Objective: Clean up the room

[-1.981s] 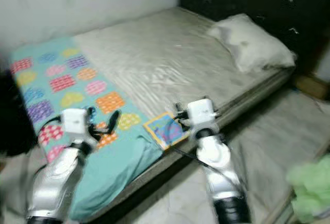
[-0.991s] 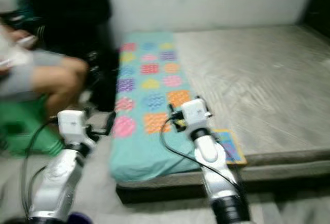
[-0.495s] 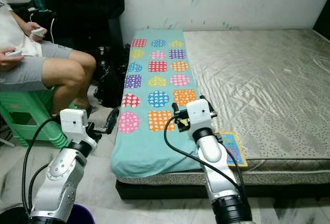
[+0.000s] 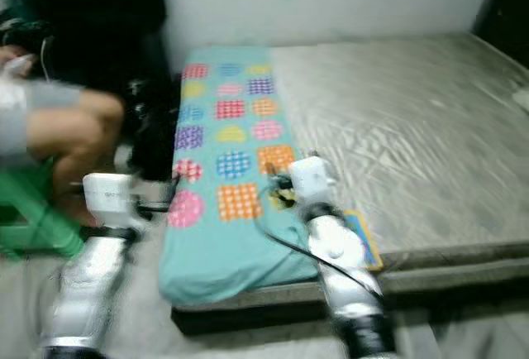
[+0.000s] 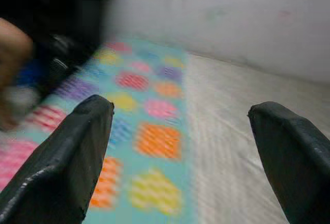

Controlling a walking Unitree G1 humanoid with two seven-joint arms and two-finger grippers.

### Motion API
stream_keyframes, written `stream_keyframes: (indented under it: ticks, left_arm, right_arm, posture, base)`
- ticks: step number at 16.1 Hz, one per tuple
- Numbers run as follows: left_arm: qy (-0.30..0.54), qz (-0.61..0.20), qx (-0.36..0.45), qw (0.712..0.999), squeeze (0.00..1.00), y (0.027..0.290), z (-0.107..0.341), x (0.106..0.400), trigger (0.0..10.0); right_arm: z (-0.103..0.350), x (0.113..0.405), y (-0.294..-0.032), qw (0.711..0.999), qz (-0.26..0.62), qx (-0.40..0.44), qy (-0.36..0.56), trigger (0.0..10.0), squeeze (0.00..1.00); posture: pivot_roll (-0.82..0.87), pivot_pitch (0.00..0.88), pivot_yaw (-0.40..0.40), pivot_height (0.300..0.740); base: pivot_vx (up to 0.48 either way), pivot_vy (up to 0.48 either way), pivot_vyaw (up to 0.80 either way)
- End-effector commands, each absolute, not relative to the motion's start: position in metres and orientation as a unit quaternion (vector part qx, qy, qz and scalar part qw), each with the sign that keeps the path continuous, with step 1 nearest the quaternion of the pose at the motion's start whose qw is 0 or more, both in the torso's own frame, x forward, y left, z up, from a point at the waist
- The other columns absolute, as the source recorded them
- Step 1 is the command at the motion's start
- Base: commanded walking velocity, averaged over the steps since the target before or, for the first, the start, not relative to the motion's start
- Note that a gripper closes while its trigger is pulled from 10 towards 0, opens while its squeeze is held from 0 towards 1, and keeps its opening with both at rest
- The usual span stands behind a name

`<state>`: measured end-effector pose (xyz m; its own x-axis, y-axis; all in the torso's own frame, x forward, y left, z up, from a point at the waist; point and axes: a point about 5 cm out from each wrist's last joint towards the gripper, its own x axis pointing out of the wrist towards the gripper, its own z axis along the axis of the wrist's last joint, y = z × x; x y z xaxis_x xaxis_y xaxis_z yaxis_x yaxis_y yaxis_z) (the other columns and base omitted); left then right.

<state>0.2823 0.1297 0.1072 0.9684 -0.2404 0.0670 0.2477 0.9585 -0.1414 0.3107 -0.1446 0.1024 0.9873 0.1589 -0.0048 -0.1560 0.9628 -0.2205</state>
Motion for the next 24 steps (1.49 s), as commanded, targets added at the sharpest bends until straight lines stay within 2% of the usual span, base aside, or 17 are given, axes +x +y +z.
stream_keyframes:
  ticks: [1, 4, 10, 13, 14, 16, 19, 20, 22, 23, 24]
  left_arm:
    - [-0.028, -0.106, -0.059, 0.992, 0.0, 0.146, 0.109, 0.283, 10.0]
    - [-0.028, -0.104, -0.059, 0.992, 0.0, 0.146, 0.109, 0.283, 10.0]
    - [-0.022, -0.089, -0.053, 0.994, 0.0, 0.148, 0.107, 0.284, 10.0]
    - [-0.013, -0.098, -0.044, 0.994, 0.0, 0.144, 0.1, 0.29, 10.0]
    - [-0.009, -0.098, -0.039, 0.994, 0.0, 0.143, 0.098, 0.293, 10.0]
    - [-0.006, -0.116, -0.037, 0.993, 0.0, 0.138, 0.097, 0.297, 10.0]
    - [-0.022, -0.111, -0.046, 0.993, 0.0, 0.136, 0.102, 0.303, 10.0]
    - [-0.03, -0.094, -0.052, 0.994, 0.0, 0.138, 0.104, 0.304, 10.0]
    - [-0.043, -0.071, -0.065, 0.994, 0.0, 0.141, 0.108, 0.302, 10.0]
    - [-0.051, -0.047, -0.079, 0.994, 0.0, 0.142, 0.109, 0.297, 10.0]
    - [-0.052, -0.042, -0.082, 0.994, 0.0, 0.142, 0.108, 0.296, 10.0]
  right_arm:
    - [0.113, 0.315, -0.128, 0.99, 0.1, -0.096, -0.029, 10.0, 0.0]
    - [0.113, 0.316, -0.128, 0.99, 0.1, -0.096, -0.029, 10.0, 0.0]
    - [0.112, 0.316, -0.129, 0.99, 0.099, -0.098, -0.029, 10.0, 0.0]
    - [0.111, 0.319, -0.146, 0.993, 0.059, -0.092, -0.036, 10.0, 0.0]
    - [0.114, 0.32, -0.149, 0.994, 0.047, -0.084, -0.047, 10.0, 0.0]
    - [0.116, 0.323, -0.15, 0.995, 0.036, -0.075, -0.054, 10.0, 0.0]
    - [0.117, 0.33, -0.142, 0.993, 0.059, -0.086, -0.056, 10.0, 0.0]
    - [0.118, 0.334, -0.138, 0.991, 0.081, -0.091, -0.054, 10.0, 0.0]
    - [0.118, 0.337, -0.131, 0.987, 0.11, -0.106, -0.051, 10.0, 0.0]
    - [0.118, 0.341, -0.128, 0.984, 0.133, -0.109, -0.042, 10.0, 0.0]
    - [0.118, 0.343, -0.128, 0.984, 0.137, -0.108, -0.039, 10.0, 0.0]
  posture:
    - [-0.12, 0.01, -0.001, 0.74]
    - [-0.13, 0.011, 0.0, 0.74]
    - [-0.12, 0.0, 0.003, 0.74]
    - [-0.13, 0.0, 0.068, 0.74]
    - [-0.14, 0.0, 0.102, 0.74]
    - [-0.15, 0.0, 0.12, 0.74]
    - [-0.13, 0.0, 0.086, 0.74]
    - [-0.11, 0.0, 0.036, 0.74]
    - [-0.09, 0.0, -0.003, 0.74]
    - [-0.07, 0.0, -0.062, 0.74]
    - [-0.07, 0.0, -0.07, 0.74]
  base:
    - [0.326, 0.0, 0.0]
    - [0.298, 0.0, 0.0]
    - [0.0, 0.0, 0.0]
    - [0.0, 0.0, 0.0]
    - [0.0, 0.0, 0.0]
    - [0.0, 0.0, 0.0]
    - [0.0, 0.0, 0.0]
    - [0.0, 0.0, 0.0]
    - [0.0, 0.0, 0.0]
    - [0.0, 0.0, 0.0]
    - [0.0, 0.0, 0.0]
